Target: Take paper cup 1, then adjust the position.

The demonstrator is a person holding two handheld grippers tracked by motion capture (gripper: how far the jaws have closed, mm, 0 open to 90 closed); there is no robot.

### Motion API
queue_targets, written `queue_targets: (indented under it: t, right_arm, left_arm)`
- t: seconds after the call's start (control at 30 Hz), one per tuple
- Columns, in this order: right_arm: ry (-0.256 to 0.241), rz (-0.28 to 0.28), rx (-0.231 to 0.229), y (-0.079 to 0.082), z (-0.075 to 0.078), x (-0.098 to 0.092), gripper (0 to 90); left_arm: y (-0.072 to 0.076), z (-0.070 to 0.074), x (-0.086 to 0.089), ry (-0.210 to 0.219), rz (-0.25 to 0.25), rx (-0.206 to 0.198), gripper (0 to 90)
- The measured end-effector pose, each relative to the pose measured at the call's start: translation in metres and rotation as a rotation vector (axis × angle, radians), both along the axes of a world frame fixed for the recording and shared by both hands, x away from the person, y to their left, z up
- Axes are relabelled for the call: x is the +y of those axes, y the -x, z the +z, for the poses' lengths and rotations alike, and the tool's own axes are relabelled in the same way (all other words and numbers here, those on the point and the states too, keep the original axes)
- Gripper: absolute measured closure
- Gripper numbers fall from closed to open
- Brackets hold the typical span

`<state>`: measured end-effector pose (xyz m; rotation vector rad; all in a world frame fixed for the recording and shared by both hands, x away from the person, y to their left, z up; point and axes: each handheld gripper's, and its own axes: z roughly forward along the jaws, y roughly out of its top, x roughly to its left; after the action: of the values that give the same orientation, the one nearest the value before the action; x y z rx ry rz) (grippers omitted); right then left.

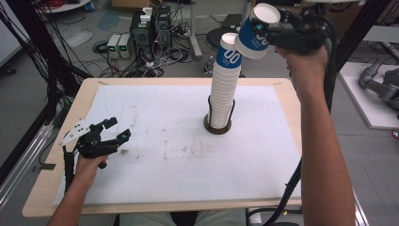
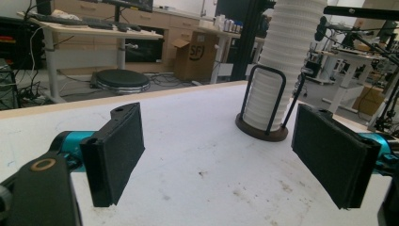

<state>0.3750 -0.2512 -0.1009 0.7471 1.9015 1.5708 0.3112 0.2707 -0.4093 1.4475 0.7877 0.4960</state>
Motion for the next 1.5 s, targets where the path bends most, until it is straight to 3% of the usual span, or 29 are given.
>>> queue_targets:
  t: [0.27,0.5,0.63,0.77,0.97,1.17,1.5]
  right_arm:
    - [0.002,0.042,-0.016,0.04,-0.025,-0.016,31.4]
    - [0.032,0.08,0.045,0.063,-0.068,-0.017,31.4]
    - [0.036,0.107,0.086,0.065,-0.096,-0.013,31.4]
    - [0.072,0.135,0.105,0.066,-0.127,-0.003,31.3]
    - [0.076,0.189,0.128,0.062,-0.163,0.013,31.3]
    - [0.096,0.232,0.161,0.053,-0.182,0.035,31.3]
    - [0.106,0.272,0.145,0.049,-0.182,0.053,31.3]
  left_arm:
    - [0.0,-0.001,-0.003,0.006,-0.018,-0.001,17.2]
    - [0.001,0.0,-0.008,0.004,-0.039,-0.008,17.2]
    - [0.0,0.0,-0.011,0.008,-0.055,-0.011,17.2]
    - [0.0,-0.001,-0.014,-0.01,-0.065,-0.018,17.1]
    - [0.002,-0.002,-0.017,-0.016,-0.089,-0.022,16.9]
    - [0.005,0.001,-0.016,-0.018,-0.092,-0.036,16.9]
    - [0.009,0.004,-0.013,-0.014,-0.097,-0.051,16.9]
